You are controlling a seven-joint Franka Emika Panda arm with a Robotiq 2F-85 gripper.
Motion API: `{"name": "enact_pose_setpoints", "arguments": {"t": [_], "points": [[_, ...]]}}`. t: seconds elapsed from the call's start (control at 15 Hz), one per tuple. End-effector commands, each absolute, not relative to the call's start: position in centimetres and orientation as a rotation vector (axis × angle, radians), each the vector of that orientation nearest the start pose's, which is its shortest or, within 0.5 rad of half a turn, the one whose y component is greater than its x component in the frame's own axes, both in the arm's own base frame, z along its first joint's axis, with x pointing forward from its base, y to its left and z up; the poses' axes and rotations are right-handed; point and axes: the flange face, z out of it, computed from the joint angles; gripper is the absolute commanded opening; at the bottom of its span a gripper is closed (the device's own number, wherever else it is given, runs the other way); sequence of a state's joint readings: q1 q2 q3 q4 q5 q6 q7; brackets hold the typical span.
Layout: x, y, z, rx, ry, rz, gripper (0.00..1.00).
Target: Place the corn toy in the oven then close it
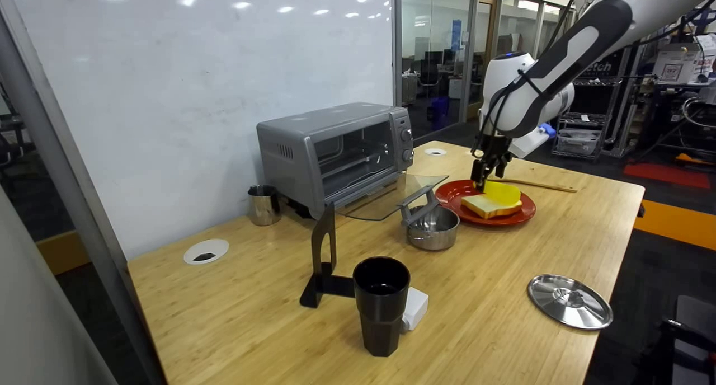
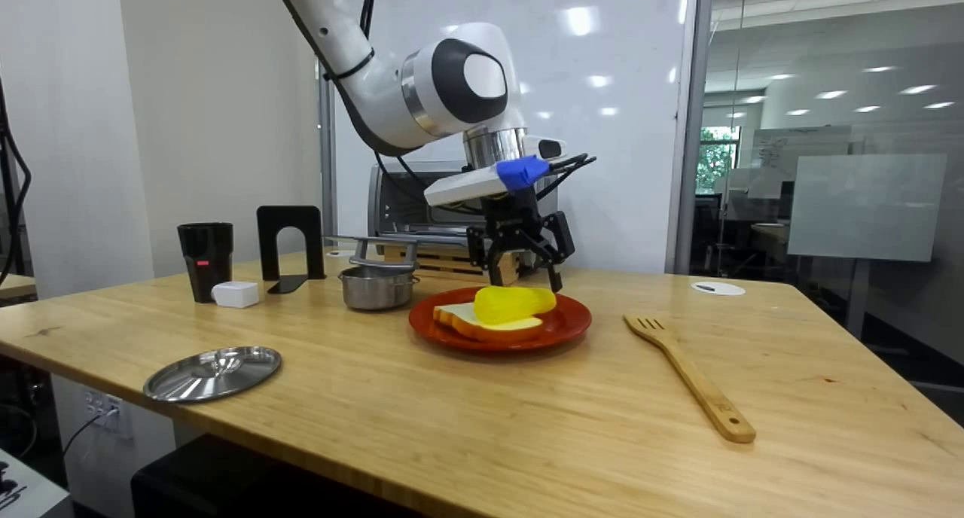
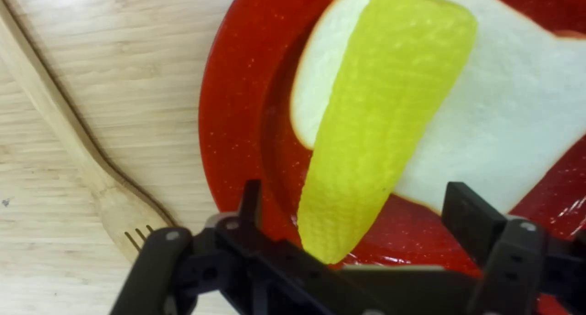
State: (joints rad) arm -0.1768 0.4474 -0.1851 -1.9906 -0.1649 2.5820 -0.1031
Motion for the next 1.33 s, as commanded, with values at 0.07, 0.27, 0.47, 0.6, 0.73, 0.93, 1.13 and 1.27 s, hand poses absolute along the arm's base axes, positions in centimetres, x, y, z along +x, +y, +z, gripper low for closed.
{"name": "enact_pose_setpoints", "arguments": {"t": [0.07,0.27,0.47,0.6,0.73,0.93,1.13,1.27], "points": [[57.9,-20.7,23.5,-3.274,0.211,-0.179,1.00],[57.6,-19.9,23.2,-3.269,0.187,-0.163,0.74],[57.7,-19.4,23.6,-3.277,0.156,-0.167,0.52],[57.9,-19.0,24.1,-3.285,0.127,-0.172,0.38],[58.1,-18.4,24.9,-3.297,0.073,-0.183,0.24],[58.6,-16.6,27.2,-3.325,-0.089,-0.216,0.15],[59.3,-13.4,31.0,-3.352,-0.363,-0.269,0.09],[59.6,-10.6,33.9,-3.351,-0.551,-0.303,0.09]]}}
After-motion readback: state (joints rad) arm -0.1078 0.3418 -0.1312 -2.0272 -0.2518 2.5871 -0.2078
